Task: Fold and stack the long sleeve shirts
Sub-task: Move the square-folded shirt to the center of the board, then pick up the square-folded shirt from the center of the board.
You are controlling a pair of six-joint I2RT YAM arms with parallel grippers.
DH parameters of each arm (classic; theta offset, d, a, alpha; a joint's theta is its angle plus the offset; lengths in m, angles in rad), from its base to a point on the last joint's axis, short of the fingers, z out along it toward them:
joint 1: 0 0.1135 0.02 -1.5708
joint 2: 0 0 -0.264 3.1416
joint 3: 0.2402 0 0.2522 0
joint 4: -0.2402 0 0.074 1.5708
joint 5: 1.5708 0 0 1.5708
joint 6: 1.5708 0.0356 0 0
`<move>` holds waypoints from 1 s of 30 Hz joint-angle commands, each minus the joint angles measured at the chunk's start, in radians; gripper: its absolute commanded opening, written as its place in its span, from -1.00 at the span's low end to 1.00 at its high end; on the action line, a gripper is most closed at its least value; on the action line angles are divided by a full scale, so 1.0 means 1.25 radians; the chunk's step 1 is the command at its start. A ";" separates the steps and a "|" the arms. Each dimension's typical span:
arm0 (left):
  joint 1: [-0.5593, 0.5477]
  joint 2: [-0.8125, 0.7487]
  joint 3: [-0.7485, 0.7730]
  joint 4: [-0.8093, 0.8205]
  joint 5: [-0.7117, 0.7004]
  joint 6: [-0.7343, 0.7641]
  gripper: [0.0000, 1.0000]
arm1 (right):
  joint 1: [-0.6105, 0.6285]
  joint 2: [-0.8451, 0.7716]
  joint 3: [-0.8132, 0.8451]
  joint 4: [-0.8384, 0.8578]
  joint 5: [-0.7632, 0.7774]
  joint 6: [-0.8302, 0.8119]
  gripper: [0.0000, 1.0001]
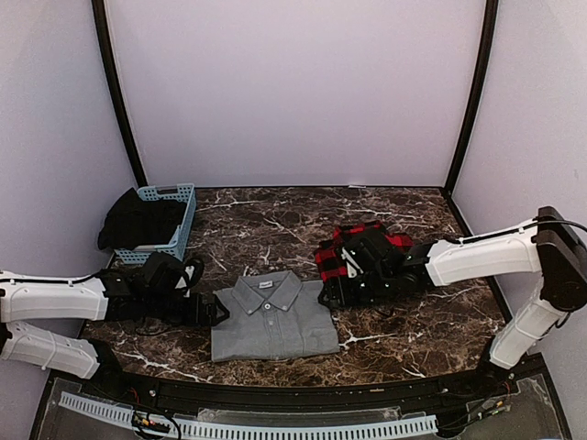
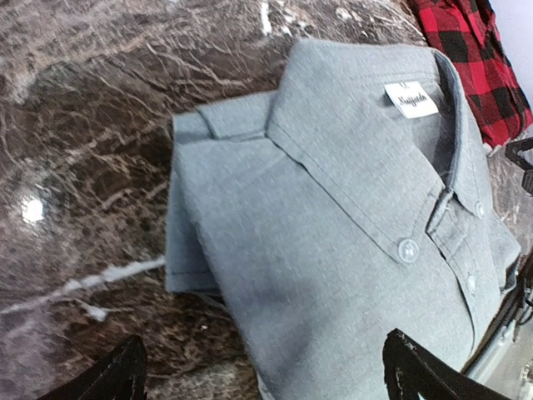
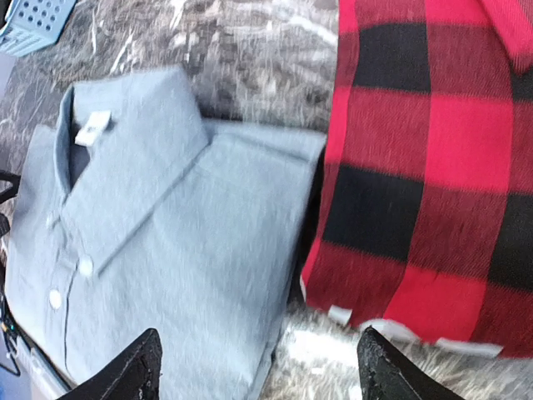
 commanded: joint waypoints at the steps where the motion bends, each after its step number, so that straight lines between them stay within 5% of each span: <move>1: 0.002 -0.010 -0.029 0.060 0.117 -0.067 0.95 | 0.026 -0.026 -0.081 0.025 -0.060 0.079 0.51; 19: 0.055 0.095 -0.133 0.243 0.259 -0.196 0.75 | 0.034 0.087 -0.171 0.294 -0.247 0.174 0.23; 27: 0.054 0.193 -0.185 0.492 0.322 -0.258 0.04 | 0.033 0.143 -0.193 0.456 -0.319 0.214 -0.05; 30: 0.054 0.209 -0.185 0.551 0.332 -0.267 -0.41 | 0.028 0.150 -0.197 0.518 -0.340 0.213 -0.27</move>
